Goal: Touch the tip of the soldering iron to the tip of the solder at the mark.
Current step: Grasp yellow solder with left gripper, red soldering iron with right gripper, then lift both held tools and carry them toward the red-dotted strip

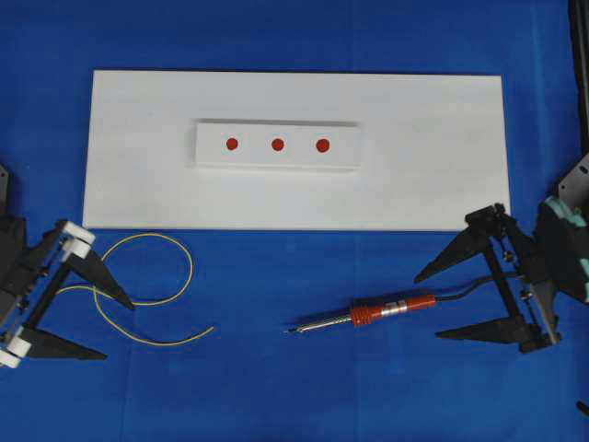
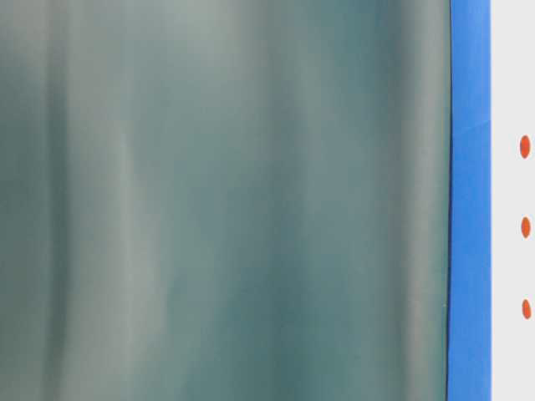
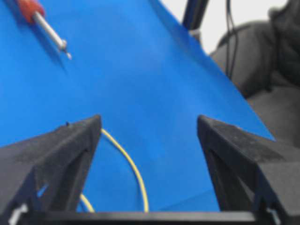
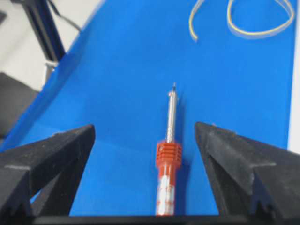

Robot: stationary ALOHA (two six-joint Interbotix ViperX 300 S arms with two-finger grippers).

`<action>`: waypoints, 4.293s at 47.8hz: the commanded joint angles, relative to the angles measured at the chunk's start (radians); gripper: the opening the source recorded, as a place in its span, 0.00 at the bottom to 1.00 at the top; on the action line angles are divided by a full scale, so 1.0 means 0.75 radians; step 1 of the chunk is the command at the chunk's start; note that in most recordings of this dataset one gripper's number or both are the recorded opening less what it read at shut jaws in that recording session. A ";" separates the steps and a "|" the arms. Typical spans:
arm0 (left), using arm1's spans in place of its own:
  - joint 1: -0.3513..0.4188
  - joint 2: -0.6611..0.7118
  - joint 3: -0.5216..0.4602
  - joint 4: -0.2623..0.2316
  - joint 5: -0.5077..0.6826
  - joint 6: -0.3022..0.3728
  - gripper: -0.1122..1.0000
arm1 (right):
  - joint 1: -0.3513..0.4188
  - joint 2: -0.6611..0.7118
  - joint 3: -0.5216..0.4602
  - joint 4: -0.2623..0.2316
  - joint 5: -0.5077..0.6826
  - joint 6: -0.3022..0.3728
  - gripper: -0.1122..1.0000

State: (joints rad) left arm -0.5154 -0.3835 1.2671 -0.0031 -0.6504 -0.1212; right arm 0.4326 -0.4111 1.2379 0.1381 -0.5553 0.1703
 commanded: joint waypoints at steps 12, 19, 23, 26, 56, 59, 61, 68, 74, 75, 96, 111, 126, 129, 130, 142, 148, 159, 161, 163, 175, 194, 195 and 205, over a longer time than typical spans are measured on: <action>-0.027 0.364 -0.072 -0.002 -0.176 0.000 0.77 | 0.065 0.475 -0.022 0.157 -0.403 -0.004 0.89; -0.039 0.466 -0.063 -0.010 -0.276 0.000 0.77 | 0.088 0.669 -0.080 0.239 -0.464 -0.004 0.89; -0.049 0.515 -0.070 -0.012 -0.301 0.000 0.77 | 0.100 0.747 -0.098 0.299 -0.497 -0.004 0.88; -0.057 0.552 -0.080 -0.012 -0.315 0.000 0.77 | 0.102 0.781 -0.108 0.323 -0.511 -0.004 0.87; -0.055 0.773 -0.153 -0.020 -0.229 0.004 0.33 | 0.110 0.873 -0.139 0.333 -0.520 -0.033 0.45; -0.055 0.773 -0.157 -0.020 -0.192 0.004 0.19 | 0.110 0.871 -0.139 0.331 -0.520 -0.041 0.31; -0.055 0.773 -0.162 -0.020 -0.178 0.004 0.13 | 0.110 0.871 -0.139 0.331 -0.522 -0.043 0.23; -0.051 0.771 -0.170 -0.020 -0.157 0.002 0.11 | 0.110 0.863 -0.139 0.327 -0.520 -0.047 0.16; -0.045 0.753 -0.176 -0.020 -0.151 0.002 0.11 | 0.110 0.837 -0.141 0.327 -0.515 -0.045 0.16; -0.045 0.749 -0.178 -0.020 -0.147 0.000 0.11 | 0.110 0.826 -0.139 0.327 -0.511 -0.045 0.16; -0.008 0.299 -0.323 -0.020 0.517 -0.065 0.11 | 0.076 0.419 -0.184 0.335 -0.025 -0.145 0.16; 0.008 0.049 -0.493 -0.010 1.066 -0.139 0.11 | -0.061 0.096 -0.325 0.331 0.612 -0.223 0.16; 0.047 0.049 -0.542 -0.004 1.143 -0.153 0.11 | -0.149 0.041 -0.403 0.295 0.830 -0.229 0.16; 0.080 0.055 -0.554 -0.004 1.147 -0.153 0.11 | -0.172 0.041 -0.403 0.292 0.834 -0.229 0.16; 0.092 0.055 -0.556 -0.004 1.147 -0.153 0.11 | -0.182 0.041 -0.403 0.295 0.837 -0.229 0.16; 0.352 0.080 -0.597 0.000 1.154 -0.129 0.11 | -0.403 0.041 -0.411 0.266 0.951 -0.229 0.16; 0.497 0.098 -0.624 0.004 1.156 -0.096 0.11 | -0.511 0.041 -0.417 0.231 1.010 -0.229 0.16; 0.689 0.137 -0.677 0.004 1.209 -0.006 0.11 | -0.697 0.041 -0.427 0.162 1.049 -0.229 0.16; 0.720 0.149 -0.691 0.004 1.225 0.014 0.11 | -0.726 0.041 -0.430 0.151 1.049 -0.229 0.16; 0.742 0.160 -0.704 0.004 1.239 0.029 0.11 | -0.755 0.041 -0.432 0.139 1.049 -0.229 0.16; 0.826 0.217 -0.773 0.004 1.301 0.123 0.11 | -0.896 0.041 -0.444 0.076 1.098 -0.227 0.16; 0.877 0.245 -0.777 0.004 1.301 0.162 0.11 | -0.918 0.043 -0.458 0.047 1.145 -0.225 0.16; 0.877 0.245 -0.777 0.004 1.301 0.160 0.11 | -0.918 0.043 -0.460 0.047 1.145 -0.225 0.16; 0.877 0.239 -0.769 0.004 1.301 0.153 0.11 | -0.918 0.059 -0.475 0.047 1.145 -0.227 0.16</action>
State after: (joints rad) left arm 0.1427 -0.1902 0.7041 -0.0031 0.3298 -0.0046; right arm -0.2531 -0.3666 0.9143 0.1764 0.3068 0.0000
